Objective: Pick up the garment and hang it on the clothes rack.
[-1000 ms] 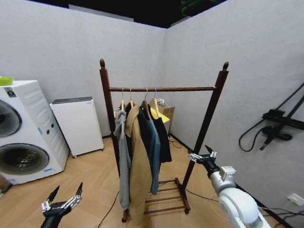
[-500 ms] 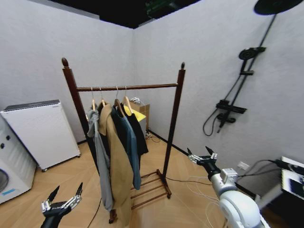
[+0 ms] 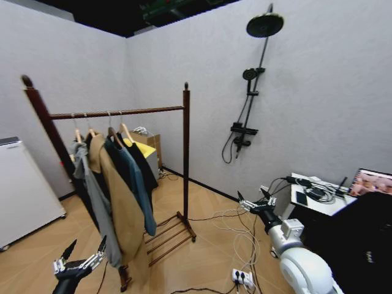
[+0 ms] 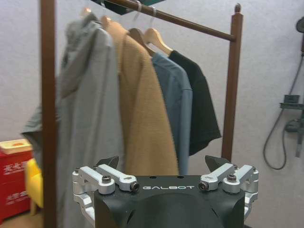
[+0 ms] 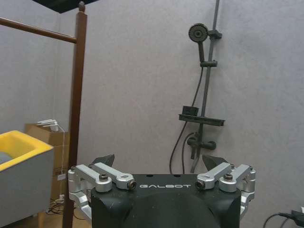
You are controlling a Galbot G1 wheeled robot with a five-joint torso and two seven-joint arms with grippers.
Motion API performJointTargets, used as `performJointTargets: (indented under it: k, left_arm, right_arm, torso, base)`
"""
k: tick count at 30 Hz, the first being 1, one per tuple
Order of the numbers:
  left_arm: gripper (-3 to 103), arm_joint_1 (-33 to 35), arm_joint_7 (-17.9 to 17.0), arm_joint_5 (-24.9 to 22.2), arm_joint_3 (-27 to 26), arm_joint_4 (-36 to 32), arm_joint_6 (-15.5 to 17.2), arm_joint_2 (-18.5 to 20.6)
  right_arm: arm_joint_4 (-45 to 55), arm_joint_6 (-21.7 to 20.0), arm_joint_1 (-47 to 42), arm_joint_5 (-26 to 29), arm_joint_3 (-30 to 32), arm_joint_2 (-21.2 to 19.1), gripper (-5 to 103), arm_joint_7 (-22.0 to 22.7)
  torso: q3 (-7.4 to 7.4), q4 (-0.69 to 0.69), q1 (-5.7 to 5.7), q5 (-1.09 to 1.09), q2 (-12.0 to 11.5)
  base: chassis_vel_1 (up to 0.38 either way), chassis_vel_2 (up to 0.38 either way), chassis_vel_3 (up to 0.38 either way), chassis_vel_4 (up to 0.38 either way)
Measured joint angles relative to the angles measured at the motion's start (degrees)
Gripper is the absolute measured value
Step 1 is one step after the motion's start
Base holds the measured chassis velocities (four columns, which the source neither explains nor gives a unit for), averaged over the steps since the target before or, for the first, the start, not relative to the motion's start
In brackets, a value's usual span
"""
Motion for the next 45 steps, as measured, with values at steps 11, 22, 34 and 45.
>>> performJointTargets:
  k: [11, 22, 34, 45]
  left_arm:
    - [100, 0.01, -0.01, 0.00, 0.00, 0.00, 0.00, 0.00]
    - [100, 0.01, -0.01, 0.00, 0.00, 0.01, 0.00, 0.00]
    - [100, 0.00, -0.01, 0.00, 0.00, 0.00, 0.00, 0.00]
    - [100, 0.01, -0.02, 0.00, 0.00, 0.00, 0.00, 0.00]
  right_arm:
    - [0.65, 0.74, -0.92, -0.01, 0.17, 0.21, 100, -0.03]
    - [1.59, 0.98, -1.59, 0.00, 0.16, 0.15, 100, 0.03]
    - [1.70, 0.73, -1.31, -0.01, -0.28, 0.15, 100, 0.22]
    - [1.60, 0.48, -0.85, -0.01, -0.52, 0.12, 100, 0.26]
  torso:
    - [-0.02, -0.02, -0.08, -0.02, 0.03]
    - [-0.02, -0.01, -0.06, -0.03, 0.03]
    - [-0.02, 0.00, -0.06, -0.03, 0.03]
    - [-0.02, 0.00, -0.06, -0.01, 0.03]
  base:
    - [-0.118, -0.118, -0.135, -0.130]
    - [-0.117, -0.130, -0.126, -0.122]
    - [-0.078, -0.181, -0.163, -0.082]
    - [-0.058, -0.192, -0.187, -0.060]
